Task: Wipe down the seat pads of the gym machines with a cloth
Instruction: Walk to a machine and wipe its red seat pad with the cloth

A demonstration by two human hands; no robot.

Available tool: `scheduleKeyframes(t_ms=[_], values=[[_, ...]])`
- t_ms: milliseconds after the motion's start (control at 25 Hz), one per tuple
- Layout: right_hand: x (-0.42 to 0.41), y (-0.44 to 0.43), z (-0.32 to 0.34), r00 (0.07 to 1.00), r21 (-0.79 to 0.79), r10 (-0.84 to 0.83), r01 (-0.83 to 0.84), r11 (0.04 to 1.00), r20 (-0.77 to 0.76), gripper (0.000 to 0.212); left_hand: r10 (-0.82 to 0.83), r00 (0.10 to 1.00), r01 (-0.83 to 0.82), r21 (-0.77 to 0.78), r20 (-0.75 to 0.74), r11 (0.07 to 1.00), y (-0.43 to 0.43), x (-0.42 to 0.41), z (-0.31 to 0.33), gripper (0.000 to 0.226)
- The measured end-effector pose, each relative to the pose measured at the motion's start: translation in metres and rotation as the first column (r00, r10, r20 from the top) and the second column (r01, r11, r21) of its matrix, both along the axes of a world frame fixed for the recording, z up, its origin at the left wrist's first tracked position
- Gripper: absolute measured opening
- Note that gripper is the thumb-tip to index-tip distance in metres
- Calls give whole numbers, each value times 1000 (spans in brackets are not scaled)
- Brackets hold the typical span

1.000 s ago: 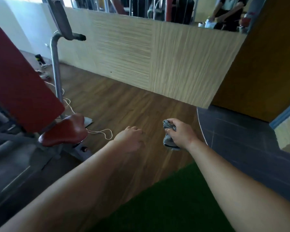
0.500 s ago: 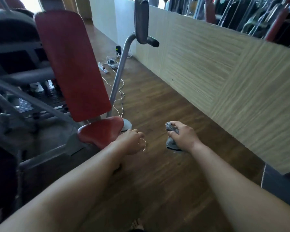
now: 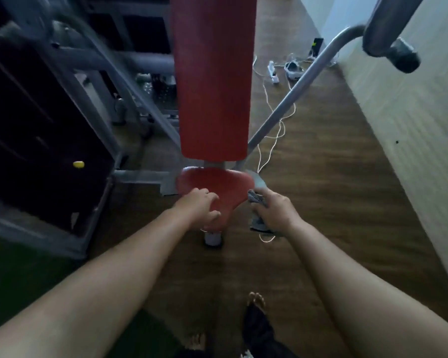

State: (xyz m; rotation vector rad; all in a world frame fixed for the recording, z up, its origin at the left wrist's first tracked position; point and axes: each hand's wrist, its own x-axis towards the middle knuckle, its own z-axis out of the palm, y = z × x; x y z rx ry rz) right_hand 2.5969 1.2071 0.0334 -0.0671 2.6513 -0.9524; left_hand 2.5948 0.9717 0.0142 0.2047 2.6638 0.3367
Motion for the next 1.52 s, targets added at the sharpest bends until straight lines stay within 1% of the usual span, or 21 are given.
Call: scheduleKeyframes(t_ms=[120,320,360,440,520,600,680,760,840,920,960,1000,1080,1120,1200,1240,1280,1320,1400,1480,1520], values=[[-50,-21,-33,987,-18,151,-150,988,62,45,176,983,-177,8,48,984,-20,-17,-32,60],[-113,-61,-110,927,22,358,-363,932,115,47,370,927,-374,96,59,922,-45,-28,-105,64],[-124,-70,-128,915,39,389,-395,918,110,48,403,914,-406,130,50,904,-51,-30,-125,65],[-141,-88,-166,899,80,436,-438,895,47,50,459,888,-456,199,31,868,-62,-34,-165,68],[-152,-104,-204,890,103,456,-453,886,-8,54,505,863,-495,256,32,830,-70,-35,-198,78],[-153,-120,-243,863,120,505,-501,857,0,60,494,866,-494,290,77,820,-77,-33,-224,92],[-149,-127,-268,818,167,574,-561,811,-39,64,416,895,-447,321,162,835,-81,-28,-241,111],[-145,-127,-280,805,177,583,-561,809,-114,66,344,915,-398,329,212,856,-83,-25,-251,131],[-134,-122,-279,809,172,570,-547,820,-143,65,310,928,-363,313,207,878,-83,-24,-260,142],[-120,-117,-279,796,156,590,-571,806,-136,62,303,937,-344,304,176,888,-84,-26,-268,145],[-121,-115,-280,773,177,618,-594,785,-147,61,304,939,-341,314,160,886,-85,-26,-272,145],[-131,-116,-282,733,232,657,-617,752,-177,60,312,939,-343,332,144,879,-85,-26,-275,145],[-170,-132,-293,642,416,741,-630,656,-196,58,332,935,-354,363,121,862,-85,-25,-278,145],[-195,-145,-294,660,465,730,-597,654,-178,57,340,934,-356,371,110,858,-85,-24,-278,144],[-226,-161,-298,769,458,619,-499,736,-157,56,352,934,-350,384,67,854,-84,-24,-276,143],[-223,-163,-299,791,479,591,-460,747,-161,57,355,934,-343,385,42,857,-84,-25,-274,144],[-207,-159,-295,780,486,598,-456,745,-184,59,358,933,-344,382,35,858,-83,-26,-272,145],[-183,-150,-289,754,472,631,-496,729,-183,60,361,931,-354,375,53,857,-82,-28,-270,147],[-132,-124,-278,724,364,670,-586,724,-167,59,354,930,-367,344,104,864,-82,-30,-265,148],[-128,-110,-274,682,310,717,-657,687,-143,59,348,930,-368,334,120,868,-82,-30,-264,140],[-142,-114,-278,675,315,724,-662,680,-143,59,356,928,-371,357,109,857,-82,-28,-264,130]])
